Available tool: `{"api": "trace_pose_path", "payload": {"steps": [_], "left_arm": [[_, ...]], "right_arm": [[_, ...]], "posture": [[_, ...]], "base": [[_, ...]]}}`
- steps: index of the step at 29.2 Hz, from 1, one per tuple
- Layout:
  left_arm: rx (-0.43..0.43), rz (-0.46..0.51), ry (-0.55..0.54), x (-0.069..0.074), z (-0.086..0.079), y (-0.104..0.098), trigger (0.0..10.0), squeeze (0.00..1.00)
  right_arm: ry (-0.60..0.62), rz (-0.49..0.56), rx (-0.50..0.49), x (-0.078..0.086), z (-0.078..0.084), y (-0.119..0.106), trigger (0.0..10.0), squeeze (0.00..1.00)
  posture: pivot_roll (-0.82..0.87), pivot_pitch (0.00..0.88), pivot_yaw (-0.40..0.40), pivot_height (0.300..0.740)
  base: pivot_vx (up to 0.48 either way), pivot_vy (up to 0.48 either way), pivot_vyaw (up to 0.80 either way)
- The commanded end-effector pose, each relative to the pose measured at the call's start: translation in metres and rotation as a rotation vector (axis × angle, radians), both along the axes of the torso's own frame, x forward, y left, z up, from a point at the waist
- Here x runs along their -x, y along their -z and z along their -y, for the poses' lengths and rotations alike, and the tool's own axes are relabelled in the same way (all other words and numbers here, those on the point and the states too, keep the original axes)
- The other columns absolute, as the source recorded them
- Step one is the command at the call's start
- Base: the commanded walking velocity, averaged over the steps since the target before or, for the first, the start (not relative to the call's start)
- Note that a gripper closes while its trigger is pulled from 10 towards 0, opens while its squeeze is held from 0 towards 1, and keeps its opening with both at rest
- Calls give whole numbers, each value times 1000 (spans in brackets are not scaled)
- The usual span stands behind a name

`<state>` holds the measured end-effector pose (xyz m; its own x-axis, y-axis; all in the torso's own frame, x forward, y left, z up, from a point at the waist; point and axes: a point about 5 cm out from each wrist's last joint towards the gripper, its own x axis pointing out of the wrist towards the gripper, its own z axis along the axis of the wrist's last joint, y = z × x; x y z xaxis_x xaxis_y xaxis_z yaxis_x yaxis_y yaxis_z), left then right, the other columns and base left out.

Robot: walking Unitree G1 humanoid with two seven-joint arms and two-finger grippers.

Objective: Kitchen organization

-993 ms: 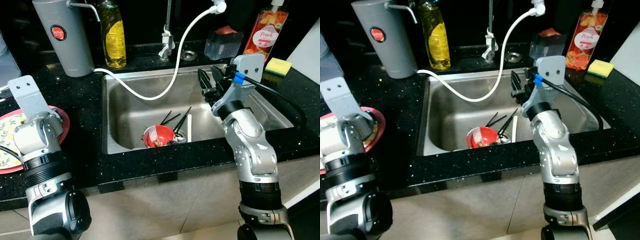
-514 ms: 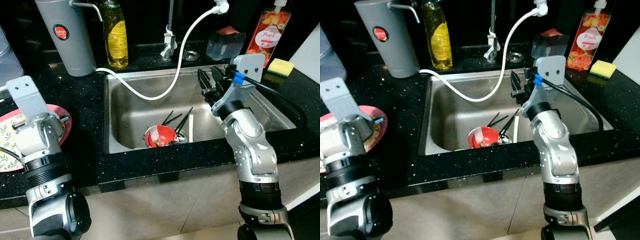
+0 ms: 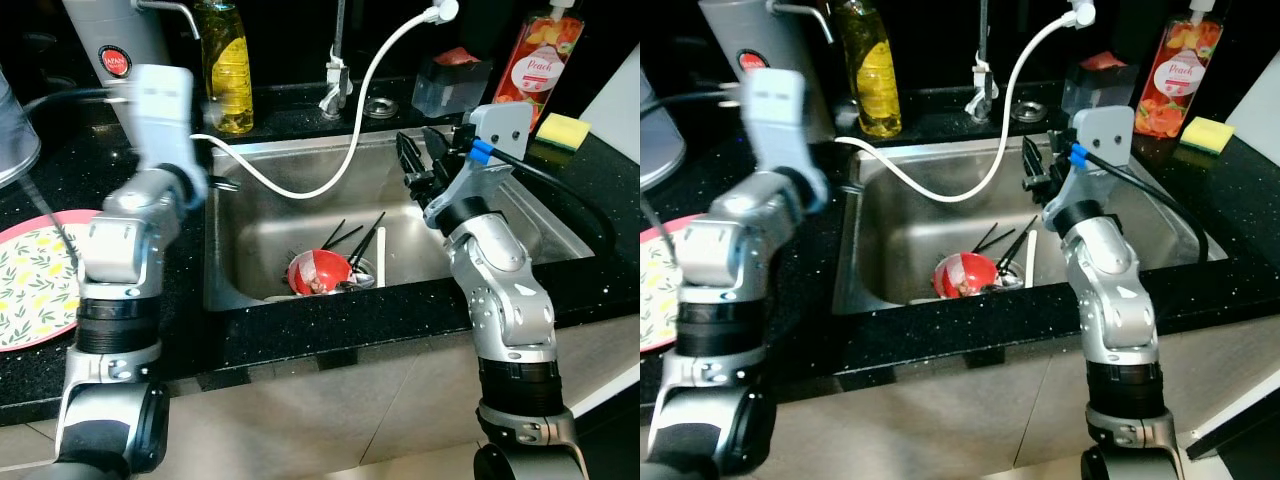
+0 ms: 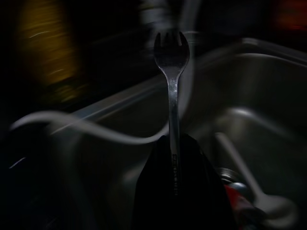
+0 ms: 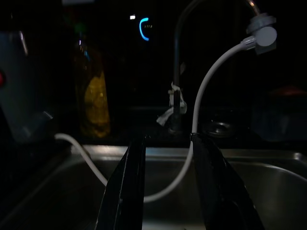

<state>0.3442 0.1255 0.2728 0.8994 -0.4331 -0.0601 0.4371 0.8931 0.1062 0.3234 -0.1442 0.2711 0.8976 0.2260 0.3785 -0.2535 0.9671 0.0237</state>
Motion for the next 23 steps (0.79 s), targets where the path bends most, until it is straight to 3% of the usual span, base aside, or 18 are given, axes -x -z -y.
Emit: {"api": "trace_pose_path", "payload": {"steps": [1,4,8,15,19,23], "left_arm": [[-12,21,72,2,3,1,10000,0],[31,56,188,8,17,-5,10000,0],[33,76,261,11,23,-6,10000,0],[47,154,501,34,32,-10,10000,0],[70,175,540,38,34,-11,10000,0],[58,195,538,36,34,-9,10000,0]], "right_arm": [[-14,-15,-41,-1,2,0,10000,0],[-46,-23,-89,0,3,-2,10000,0],[-143,-48,-186,4,1,-2,10000,0],[-470,-54,-347,23,-19,-8,10000,0],[-564,-56,-407,29,-25,-10,10000,0],[-580,-77,-459,29,-25,-8,10000,0]], "posture": [[62,0,12,740],[56,0,15,740],[48,6,17,740],[52,8,14,740],[52,8,14,740],[54,2,16,740]], "base": [[0,0,0],[0,0,0],[0,0,0],[0,0,0],[0,0,0],[0,0,0]]}}
